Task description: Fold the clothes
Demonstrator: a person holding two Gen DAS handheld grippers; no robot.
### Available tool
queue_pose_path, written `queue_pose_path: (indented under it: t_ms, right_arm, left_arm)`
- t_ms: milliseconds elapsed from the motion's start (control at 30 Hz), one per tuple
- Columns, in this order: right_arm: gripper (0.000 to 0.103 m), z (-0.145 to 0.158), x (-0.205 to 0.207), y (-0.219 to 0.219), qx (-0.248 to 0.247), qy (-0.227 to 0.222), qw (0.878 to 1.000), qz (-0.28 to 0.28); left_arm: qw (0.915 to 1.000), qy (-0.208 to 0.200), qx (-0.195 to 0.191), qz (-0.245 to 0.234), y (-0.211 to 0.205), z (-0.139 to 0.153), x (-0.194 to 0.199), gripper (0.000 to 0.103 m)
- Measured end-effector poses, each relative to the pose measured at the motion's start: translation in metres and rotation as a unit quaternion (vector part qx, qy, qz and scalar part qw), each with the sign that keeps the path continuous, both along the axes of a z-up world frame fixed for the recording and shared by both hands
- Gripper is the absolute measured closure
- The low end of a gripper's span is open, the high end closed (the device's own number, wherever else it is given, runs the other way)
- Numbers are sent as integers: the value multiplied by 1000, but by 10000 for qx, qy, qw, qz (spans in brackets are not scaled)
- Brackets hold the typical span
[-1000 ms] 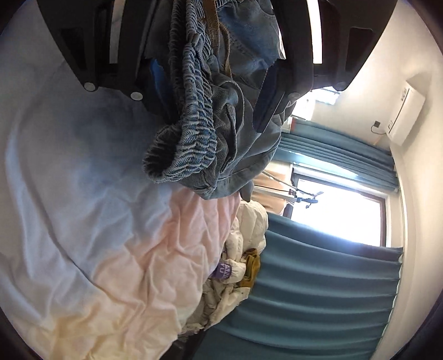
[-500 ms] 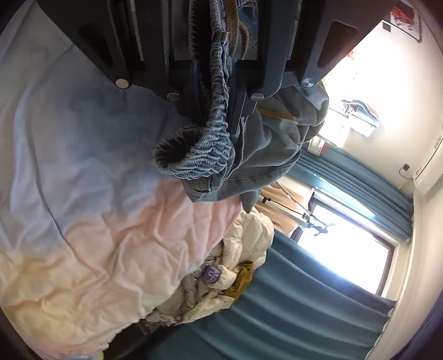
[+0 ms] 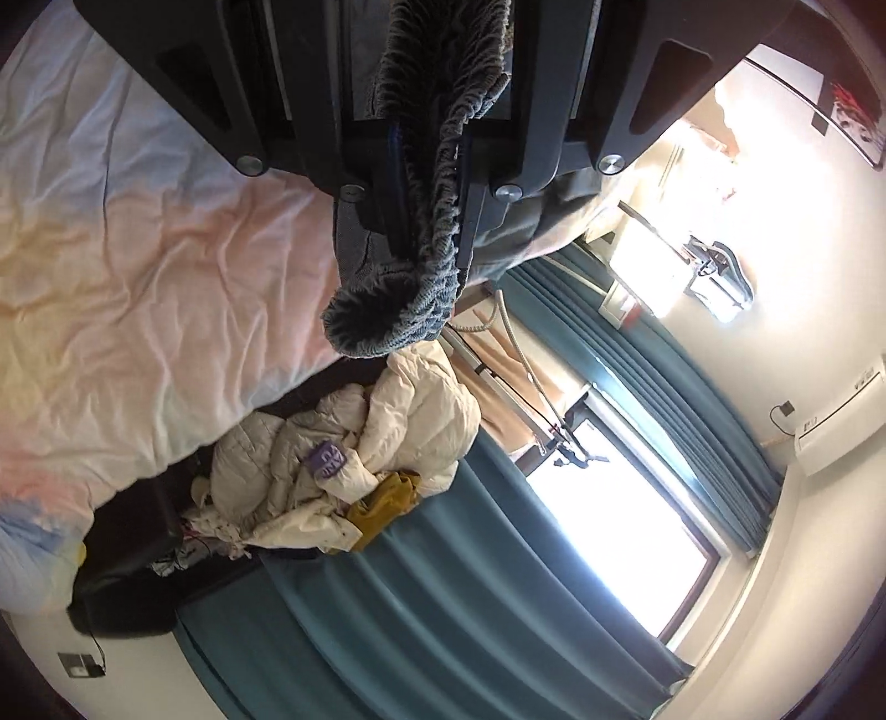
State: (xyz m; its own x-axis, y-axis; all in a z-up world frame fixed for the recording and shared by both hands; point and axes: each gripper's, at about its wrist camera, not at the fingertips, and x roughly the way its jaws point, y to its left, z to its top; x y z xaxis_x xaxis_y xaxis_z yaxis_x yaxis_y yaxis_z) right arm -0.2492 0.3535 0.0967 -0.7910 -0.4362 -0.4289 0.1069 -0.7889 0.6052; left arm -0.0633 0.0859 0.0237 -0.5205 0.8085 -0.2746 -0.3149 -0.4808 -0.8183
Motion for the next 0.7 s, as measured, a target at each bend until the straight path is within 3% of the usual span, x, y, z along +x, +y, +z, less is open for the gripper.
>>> queue_pose_path:
  t_ms: [200,333,500,700]
  right_arm:
    - [90,51,-48,55,517,524,9972,-128]
    - [90,32,-91,109,803,496,9949,-342]
    - [90,-38,-142,172,993,228,9933,-539]
    - [90,-156,-177,216,1033,-372,9919,-646]
  left_arm:
    - [9986,334,259,-332,102,13,-58,83]
    - [9977,458,-72,-490,163,-1,-103,83]
    - [9968,104,-360,-706,239,-57,-155,83]
    - [9882,-355,-1240,-819,303,-115,-187,83]
